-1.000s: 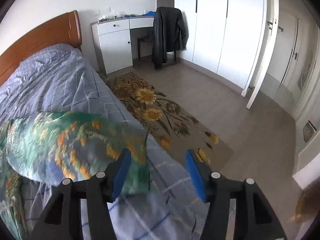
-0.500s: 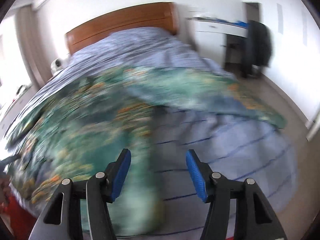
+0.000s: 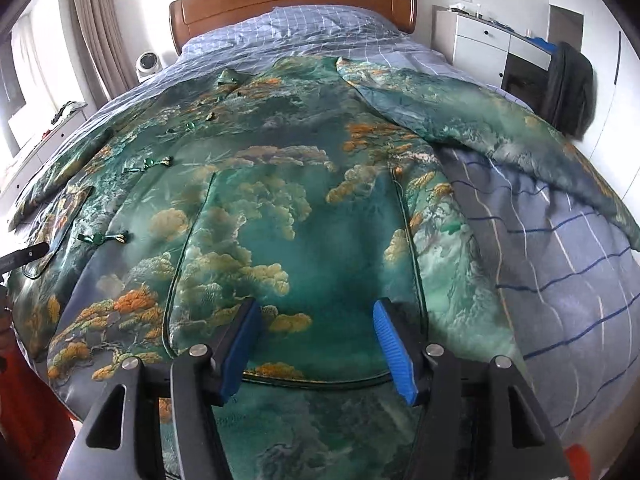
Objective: Fold large clothes
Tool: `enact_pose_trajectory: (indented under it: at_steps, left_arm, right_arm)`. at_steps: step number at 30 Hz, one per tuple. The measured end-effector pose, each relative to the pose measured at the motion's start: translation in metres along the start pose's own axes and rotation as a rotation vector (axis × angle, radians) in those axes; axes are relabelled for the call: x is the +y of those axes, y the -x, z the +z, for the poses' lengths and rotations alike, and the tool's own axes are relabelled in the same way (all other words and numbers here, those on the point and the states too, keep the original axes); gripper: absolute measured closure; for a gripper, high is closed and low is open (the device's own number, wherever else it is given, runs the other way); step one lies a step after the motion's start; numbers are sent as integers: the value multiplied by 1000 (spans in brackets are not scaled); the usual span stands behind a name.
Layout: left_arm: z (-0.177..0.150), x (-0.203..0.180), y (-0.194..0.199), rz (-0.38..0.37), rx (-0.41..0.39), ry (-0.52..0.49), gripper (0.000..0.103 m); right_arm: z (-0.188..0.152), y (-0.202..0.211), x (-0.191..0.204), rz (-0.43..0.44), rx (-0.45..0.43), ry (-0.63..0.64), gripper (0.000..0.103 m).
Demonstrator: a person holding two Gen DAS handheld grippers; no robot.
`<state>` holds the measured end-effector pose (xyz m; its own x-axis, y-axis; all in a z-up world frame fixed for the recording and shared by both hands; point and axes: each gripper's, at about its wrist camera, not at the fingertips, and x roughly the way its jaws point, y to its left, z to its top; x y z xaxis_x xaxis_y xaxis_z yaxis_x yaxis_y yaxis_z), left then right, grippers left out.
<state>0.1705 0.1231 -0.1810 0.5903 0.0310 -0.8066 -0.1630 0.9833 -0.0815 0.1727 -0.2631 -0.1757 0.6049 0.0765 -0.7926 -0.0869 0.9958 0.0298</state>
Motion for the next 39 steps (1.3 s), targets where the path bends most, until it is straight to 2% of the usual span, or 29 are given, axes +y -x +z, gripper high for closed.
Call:
enact_pose_trajectory:
  at_steps: [11, 17, 23, 26, 28, 33, 37, 39]
  left_arm:
    - [-10, 4, 12, -20, -36, -13, 0]
    - [-8, 2, 24, -21, -26, -20, 0]
    - [10, -3, 50, -125, -73, -16, 1]
    - [30, -13, 52, -157, -79, -71, 1]
    - [47, -25, 44, -145, -51, -120, 1]
    - [67, -63, 28, -197, 45, -126, 1]
    - [58, -90, 41, -244, 4, -134, 1]
    - [48, -99, 50, -280, -40, -174, 1]
  right_arm:
    - [-3, -10, -1, 4, 2, -1, 43]
    - [-4, -10, -1, 2, -2, 3, 43]
    - [-4, -10, 1, -6, -6, 7, 43]
    - [-6, -9, 1, -5, -19, 10, 43]
    - [-6, -9, 0, -1, -15, 0, 43]
    - [9, -16, -1, -3, 95, -15, 42]
    - [12, -19, -4, 13, 118, -33, 42]
    - [10, -19, -2, -1, 108, -30, 41]
